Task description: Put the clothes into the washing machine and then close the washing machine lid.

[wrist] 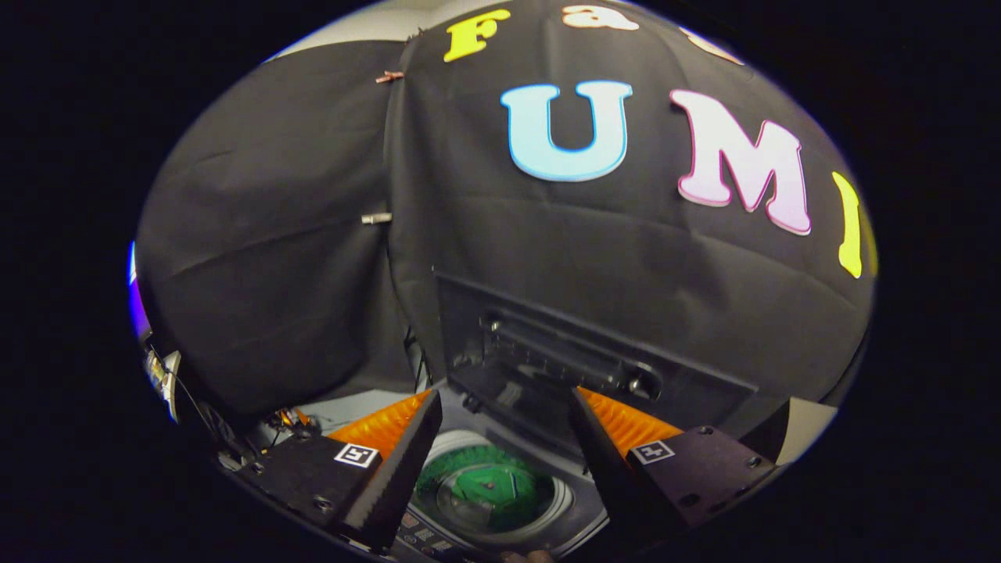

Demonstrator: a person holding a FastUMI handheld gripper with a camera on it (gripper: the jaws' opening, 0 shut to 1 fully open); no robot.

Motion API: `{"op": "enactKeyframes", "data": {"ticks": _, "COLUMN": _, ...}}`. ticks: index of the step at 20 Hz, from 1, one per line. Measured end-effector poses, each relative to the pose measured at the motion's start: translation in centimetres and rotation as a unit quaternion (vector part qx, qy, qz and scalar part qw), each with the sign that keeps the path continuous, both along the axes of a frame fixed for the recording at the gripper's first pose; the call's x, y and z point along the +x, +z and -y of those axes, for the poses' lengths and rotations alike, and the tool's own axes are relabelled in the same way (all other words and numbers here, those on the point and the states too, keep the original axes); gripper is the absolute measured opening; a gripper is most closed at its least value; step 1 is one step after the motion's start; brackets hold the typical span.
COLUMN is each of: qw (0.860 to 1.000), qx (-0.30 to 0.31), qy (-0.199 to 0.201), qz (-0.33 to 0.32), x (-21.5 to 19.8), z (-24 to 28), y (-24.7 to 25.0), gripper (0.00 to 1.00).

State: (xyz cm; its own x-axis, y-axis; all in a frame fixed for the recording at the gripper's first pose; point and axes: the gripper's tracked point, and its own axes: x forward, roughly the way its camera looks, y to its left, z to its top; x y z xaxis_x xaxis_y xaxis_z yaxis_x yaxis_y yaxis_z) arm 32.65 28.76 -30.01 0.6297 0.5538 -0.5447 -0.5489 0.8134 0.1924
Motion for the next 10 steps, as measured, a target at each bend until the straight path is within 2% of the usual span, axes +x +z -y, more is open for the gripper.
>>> {"op": "enactKeyframes", "data": {"ticks": 5, "qw": 0.995, "qx": 0.029, "qy": -0.054, "qz": 0.076, "x": 2.8, "z": 1.2, "y": 2.9, "gripper": 1.0}}
{"op": "enactKeyframes", "data": {"ticks": 10, "qw": 0.983, "qx": 0.033, "qy": -0.136, "qz": 0.122, "x": 5.7, "z": 4.0, "y": 4.5, "gripper": 1.0}}
